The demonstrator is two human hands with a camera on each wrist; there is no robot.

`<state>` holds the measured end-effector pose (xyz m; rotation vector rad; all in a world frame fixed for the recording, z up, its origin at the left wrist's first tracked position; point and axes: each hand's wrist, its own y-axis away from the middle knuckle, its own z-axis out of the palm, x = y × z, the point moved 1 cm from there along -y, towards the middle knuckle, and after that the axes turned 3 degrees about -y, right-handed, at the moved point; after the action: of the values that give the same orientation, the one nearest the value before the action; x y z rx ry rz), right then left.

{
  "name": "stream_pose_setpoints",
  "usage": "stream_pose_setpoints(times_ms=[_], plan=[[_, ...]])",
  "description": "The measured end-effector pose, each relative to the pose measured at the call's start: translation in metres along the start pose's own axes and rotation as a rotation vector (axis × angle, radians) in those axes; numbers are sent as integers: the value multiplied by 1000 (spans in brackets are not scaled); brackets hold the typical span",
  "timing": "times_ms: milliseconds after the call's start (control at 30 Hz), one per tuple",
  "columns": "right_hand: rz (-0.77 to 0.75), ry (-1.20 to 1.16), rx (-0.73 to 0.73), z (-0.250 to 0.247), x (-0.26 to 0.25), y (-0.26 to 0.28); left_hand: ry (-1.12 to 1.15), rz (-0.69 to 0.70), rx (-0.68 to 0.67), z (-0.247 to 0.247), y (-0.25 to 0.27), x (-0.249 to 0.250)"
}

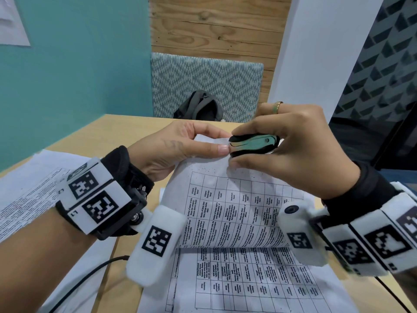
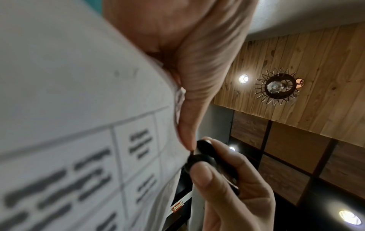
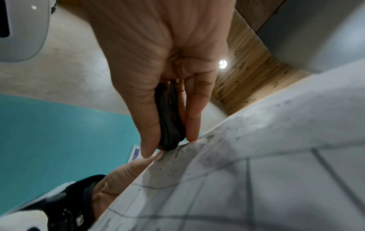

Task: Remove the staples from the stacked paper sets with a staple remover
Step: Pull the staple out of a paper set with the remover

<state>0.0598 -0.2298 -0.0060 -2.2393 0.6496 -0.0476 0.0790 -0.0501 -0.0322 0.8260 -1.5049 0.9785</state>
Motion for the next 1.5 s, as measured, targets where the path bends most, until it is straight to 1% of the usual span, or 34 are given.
stream_pose_setpoints(times_ms=[133, 300, 467, 600, 933, 1100, 1167, 1233, 1267, 1300, 1367, 1433, 1500], plan=[[-5, -60, 18, -2, 1, 0, -24, 12, 21, 2, 0, 0], [-6, -21, 19, -3, 0, -1, -115, 83, 91, 14, 4, 2], [-1, -18, 24, -3, 1, 0, -148, 148, 115, 22, 5, 2], [27, -51, 32, -3, 1, 0, -182, 160, 117, 23, 7, 5], [4, 231, -73, 1, -7, 1, -295, 118, 202, 22, 6, 4], [-22, 378, -71, 6, -9, 2, -443, 119, 328, 23, 1, 0], [-20, 411, -47, 1, -10, 3, -527, 132, 383, 17, 0, -4], [21, 376, -31, -9, -11, 2, -495, 79, 370, 13, 2, -5], [53, 345, -46, -13, -11, 1, -464, 58, 347, 12, 1, -5], [88, 312, -94, -15, -11, 0, -440, 44, 328, 11, 1, -4], [156, 238, -257, -10, -12, -1, -408, 29, 315, 8, 0, -3], [183, 227, -398, -2, -13, 0, -365, 25, 301, 5, 0, -1], [184, 235, -471, 3, -12, 2, -311, 20, 280, 1, 0, 1]])
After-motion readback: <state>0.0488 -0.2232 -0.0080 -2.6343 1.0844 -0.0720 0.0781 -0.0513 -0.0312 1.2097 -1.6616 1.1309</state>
